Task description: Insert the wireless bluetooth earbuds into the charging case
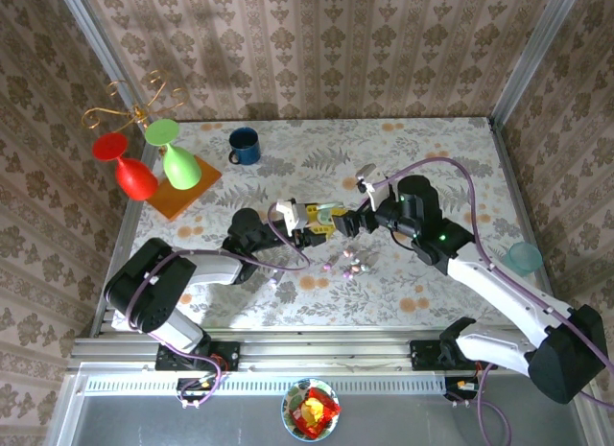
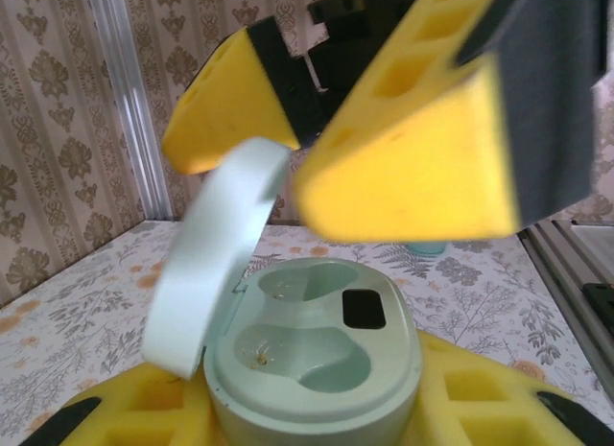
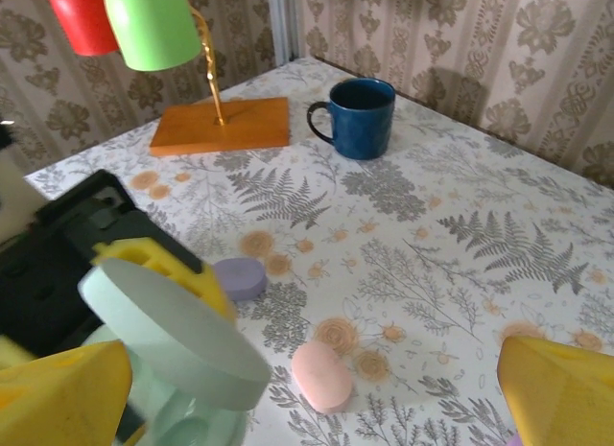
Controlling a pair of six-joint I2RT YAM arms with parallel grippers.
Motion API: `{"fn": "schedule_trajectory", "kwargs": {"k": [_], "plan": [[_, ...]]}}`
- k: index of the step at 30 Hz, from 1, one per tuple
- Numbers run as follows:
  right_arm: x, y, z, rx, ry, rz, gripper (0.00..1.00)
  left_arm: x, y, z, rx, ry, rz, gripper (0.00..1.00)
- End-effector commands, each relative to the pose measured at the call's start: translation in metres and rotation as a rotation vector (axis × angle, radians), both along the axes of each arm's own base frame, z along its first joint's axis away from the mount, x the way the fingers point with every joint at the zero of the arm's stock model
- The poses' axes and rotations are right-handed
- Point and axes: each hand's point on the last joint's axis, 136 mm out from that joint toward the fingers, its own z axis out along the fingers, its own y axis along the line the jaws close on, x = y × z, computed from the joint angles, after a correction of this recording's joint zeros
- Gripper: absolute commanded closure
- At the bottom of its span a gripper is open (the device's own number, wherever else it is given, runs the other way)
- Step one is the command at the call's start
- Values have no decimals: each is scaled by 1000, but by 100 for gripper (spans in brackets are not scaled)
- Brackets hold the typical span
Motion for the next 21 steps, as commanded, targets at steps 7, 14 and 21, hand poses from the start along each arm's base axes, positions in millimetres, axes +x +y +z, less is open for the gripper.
{"fn": "schedule_trajectory", "kwargs": {"k": [7, 14, 21], "plan": [[9, 2, 22, 73, 17, -39, 2, -10, 5, 13, -32, -47, -23, 76], [-11, -12, 28, 135, 32, -60, 0, -2, 10, 10, -28, -27, -1, 76], [-19, -59, -20, 150, 211, -296, 0, 7, 25, 7, -21, -14, 17, 76]]}}
